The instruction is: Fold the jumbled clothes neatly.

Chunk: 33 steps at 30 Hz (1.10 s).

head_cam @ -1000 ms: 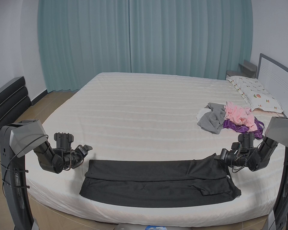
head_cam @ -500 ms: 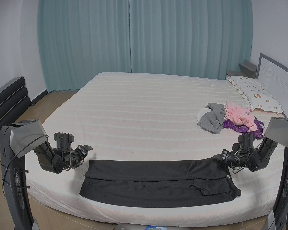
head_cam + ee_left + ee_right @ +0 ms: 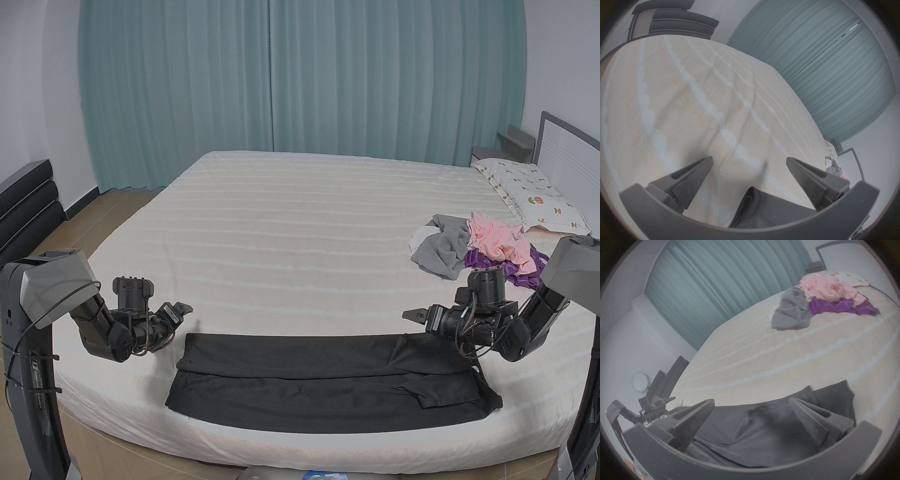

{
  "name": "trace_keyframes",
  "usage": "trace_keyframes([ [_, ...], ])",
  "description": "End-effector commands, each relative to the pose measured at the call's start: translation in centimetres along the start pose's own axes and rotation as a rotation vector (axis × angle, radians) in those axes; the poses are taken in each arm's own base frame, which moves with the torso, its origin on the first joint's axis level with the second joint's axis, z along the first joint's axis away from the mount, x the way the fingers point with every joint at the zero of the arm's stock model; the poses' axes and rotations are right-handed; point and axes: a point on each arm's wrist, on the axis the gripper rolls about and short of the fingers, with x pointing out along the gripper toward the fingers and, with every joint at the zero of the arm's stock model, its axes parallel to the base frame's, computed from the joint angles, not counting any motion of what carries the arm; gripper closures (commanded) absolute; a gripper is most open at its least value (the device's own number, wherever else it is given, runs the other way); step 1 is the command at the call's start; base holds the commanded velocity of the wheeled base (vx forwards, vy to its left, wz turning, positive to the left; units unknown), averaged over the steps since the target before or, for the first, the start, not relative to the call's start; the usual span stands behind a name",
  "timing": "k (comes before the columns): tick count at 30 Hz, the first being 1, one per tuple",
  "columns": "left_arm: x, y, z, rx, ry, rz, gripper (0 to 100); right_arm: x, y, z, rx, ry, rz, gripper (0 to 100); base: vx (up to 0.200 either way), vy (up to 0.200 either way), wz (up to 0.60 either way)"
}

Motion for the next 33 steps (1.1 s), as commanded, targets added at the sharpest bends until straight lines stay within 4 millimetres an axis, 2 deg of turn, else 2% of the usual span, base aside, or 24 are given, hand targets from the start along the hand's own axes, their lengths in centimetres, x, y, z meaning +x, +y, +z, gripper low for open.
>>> trace_keyframes([
  [1,0.0,0.1,0.0,0.000,0.000,0.002,0,1.5,2.5,-2.0,-0.068,0.034,0.009,0,0.000,0.000,0.00],
  [5,0.0,0.0,0.0,0.001,0.001,0.001,0,2.9,3.3,-3.0,-0.127,0.036,-0.016,0,0.000,0.000,0.00],
  [13,0.0,0.1,0.0,-0.002,0.000,0.002,0,3.7,2.9,-3.5,-0.263,0.028,-0.067,0,0.000,0.000,0.00],
  [14,0.0,0.1,0.0,-0.002,0.000,0.002,0,3.7,2.9,-3.5,-0.273,0.030,-0.071,100,0.000,0.000,0.00],
  [33,0.0,0.1,0.0,-0.002,-0.001,0.001,0,4.0,3.5,-2.7,-0.326,-0.013,-0.088,100,0.000,0.000,0.00],
])
